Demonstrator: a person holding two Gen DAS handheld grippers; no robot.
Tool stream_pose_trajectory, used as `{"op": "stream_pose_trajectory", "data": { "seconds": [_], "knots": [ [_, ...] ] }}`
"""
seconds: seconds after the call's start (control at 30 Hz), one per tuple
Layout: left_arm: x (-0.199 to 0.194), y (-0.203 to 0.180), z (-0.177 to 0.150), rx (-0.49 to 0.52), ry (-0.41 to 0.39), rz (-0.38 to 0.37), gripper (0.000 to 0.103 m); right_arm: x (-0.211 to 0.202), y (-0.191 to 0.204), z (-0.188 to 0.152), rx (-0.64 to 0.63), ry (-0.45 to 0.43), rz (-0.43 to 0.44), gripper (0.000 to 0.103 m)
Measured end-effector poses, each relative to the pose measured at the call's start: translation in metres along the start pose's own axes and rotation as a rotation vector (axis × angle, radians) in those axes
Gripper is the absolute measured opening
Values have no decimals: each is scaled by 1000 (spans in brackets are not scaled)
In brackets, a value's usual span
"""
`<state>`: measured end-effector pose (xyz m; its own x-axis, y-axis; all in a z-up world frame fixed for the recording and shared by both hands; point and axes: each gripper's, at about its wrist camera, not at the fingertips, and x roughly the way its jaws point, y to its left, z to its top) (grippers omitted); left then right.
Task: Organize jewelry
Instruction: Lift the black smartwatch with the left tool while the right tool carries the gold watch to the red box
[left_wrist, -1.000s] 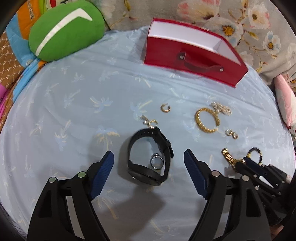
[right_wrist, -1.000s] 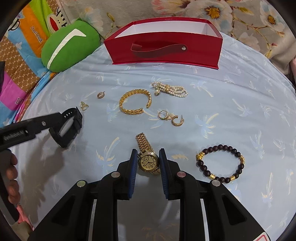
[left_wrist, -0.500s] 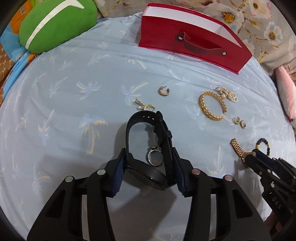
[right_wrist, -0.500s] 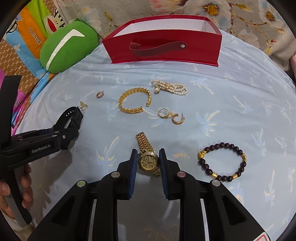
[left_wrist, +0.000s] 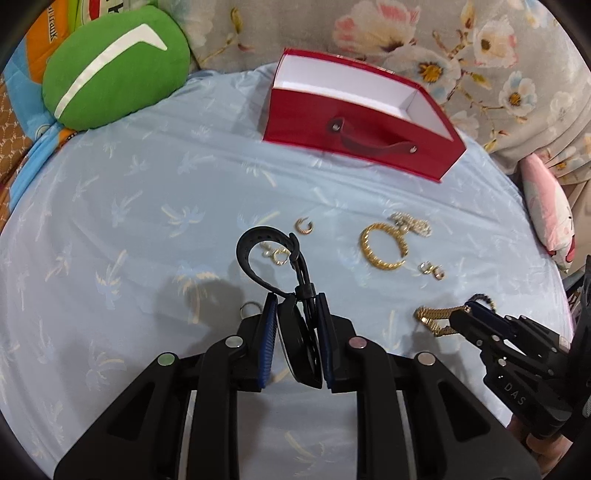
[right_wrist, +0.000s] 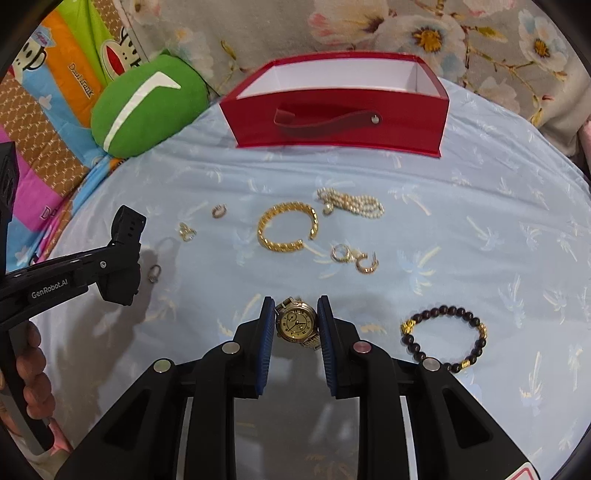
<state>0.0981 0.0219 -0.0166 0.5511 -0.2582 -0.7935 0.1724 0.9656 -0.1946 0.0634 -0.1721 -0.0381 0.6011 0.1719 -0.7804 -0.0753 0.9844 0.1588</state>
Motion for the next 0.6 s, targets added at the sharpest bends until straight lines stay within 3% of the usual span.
{"op": "stream_pose_trajectory", "data": {
  "seconds": [0.33, 0.6],
  "knots": [
    [-39, -14, 35, 37, -111, -24, 20, -43, 5, 37, -18, -133, 22, 22],
    [-56, -31, 94, 88, -222, -34, 20, -66, -4, 92, -43, -241, 24, 22]
  ]
}}
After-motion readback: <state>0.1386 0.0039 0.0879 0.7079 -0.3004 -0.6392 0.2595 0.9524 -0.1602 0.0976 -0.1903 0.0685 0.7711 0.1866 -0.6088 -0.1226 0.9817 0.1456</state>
